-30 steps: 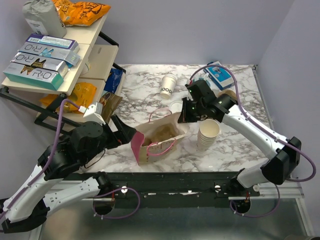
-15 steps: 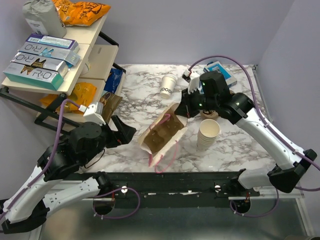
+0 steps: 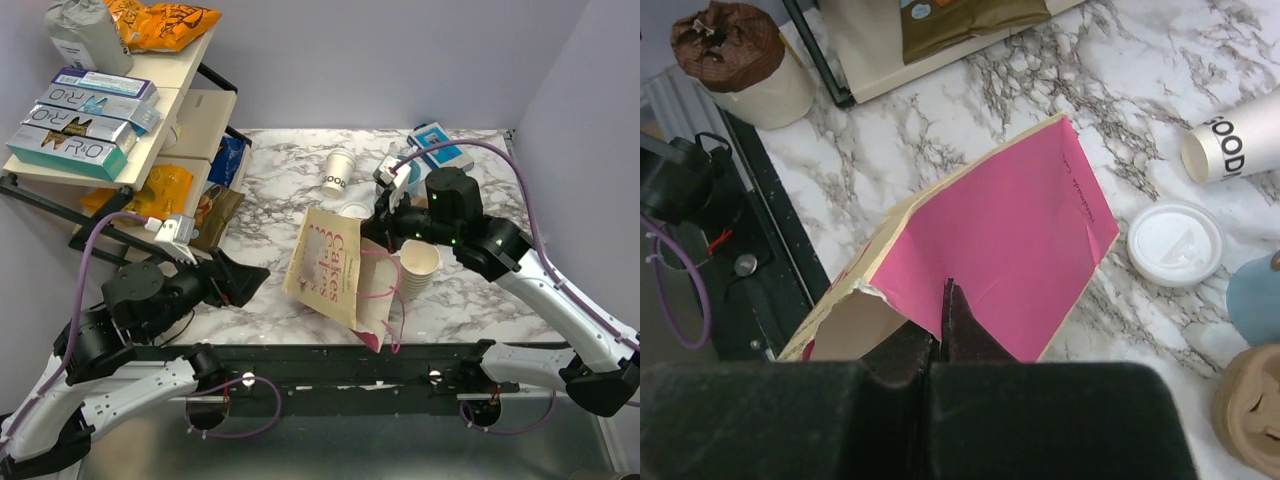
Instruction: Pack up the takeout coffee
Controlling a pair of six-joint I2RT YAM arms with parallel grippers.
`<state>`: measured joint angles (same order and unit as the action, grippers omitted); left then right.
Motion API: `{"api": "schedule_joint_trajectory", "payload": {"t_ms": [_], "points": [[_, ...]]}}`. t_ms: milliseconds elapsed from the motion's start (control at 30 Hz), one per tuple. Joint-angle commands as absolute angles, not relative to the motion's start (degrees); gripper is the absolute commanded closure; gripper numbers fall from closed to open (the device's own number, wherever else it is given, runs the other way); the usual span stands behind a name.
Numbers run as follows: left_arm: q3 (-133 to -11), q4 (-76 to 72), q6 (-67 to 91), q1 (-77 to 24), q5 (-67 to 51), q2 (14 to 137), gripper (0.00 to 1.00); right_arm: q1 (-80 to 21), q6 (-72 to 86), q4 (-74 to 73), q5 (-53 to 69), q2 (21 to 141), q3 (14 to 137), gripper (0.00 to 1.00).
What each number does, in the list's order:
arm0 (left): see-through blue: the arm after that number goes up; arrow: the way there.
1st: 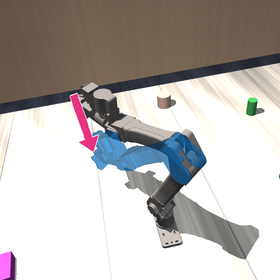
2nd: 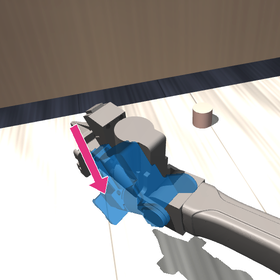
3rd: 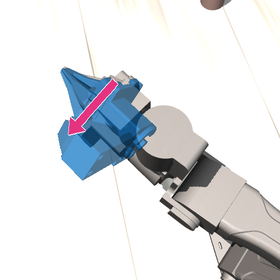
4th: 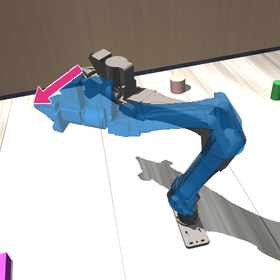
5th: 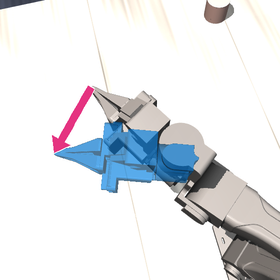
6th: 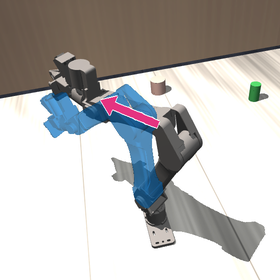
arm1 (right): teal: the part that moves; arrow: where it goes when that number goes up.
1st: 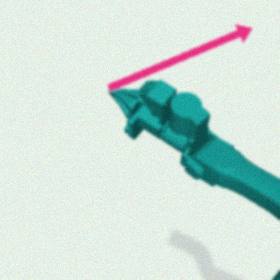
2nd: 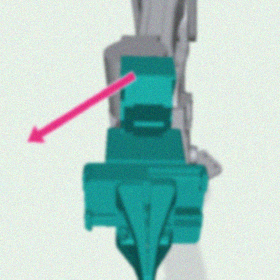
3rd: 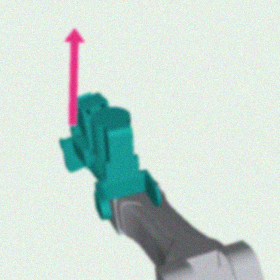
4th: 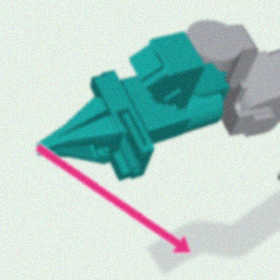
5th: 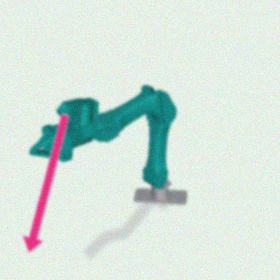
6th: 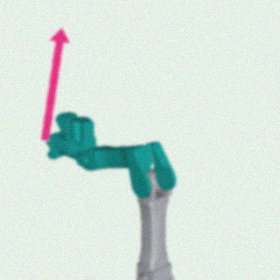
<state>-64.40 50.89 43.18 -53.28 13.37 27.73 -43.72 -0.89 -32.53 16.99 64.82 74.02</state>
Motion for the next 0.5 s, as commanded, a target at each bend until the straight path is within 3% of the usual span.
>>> {"api": "schedule_joint_trajectory", "payload": {"t_ms": [0,167,367,400,467], "points": [[-65.39,49.57,41.57,-53.35,11.77,29.35,0.01,-44.56,1.91,-30.67,15.65,65.56,75.58,0.99],[-65.74,47.82,40.17,-53.35,10.37,32.6,0.01,-45.79,9.92,-44.44,13.37,74.34,88.04,0.99],[-68.55,47.99,39.37,-53.35,11.77,38.14,0.01,-45.7,17.04,-53.85,2.12,81.9,91.58,0.99],[-69.08,48.08,39.55,-53.35,11.95,39.01,0.01,-44.4,19.05,-55.09,1.94,84.35,92.1,0.88],[-69.78,49.3,40.25,-53.35,13.09,39.81,0.01,-42.72,19.51,-56.33,4.48,86.56,91.76,0.52]]}}
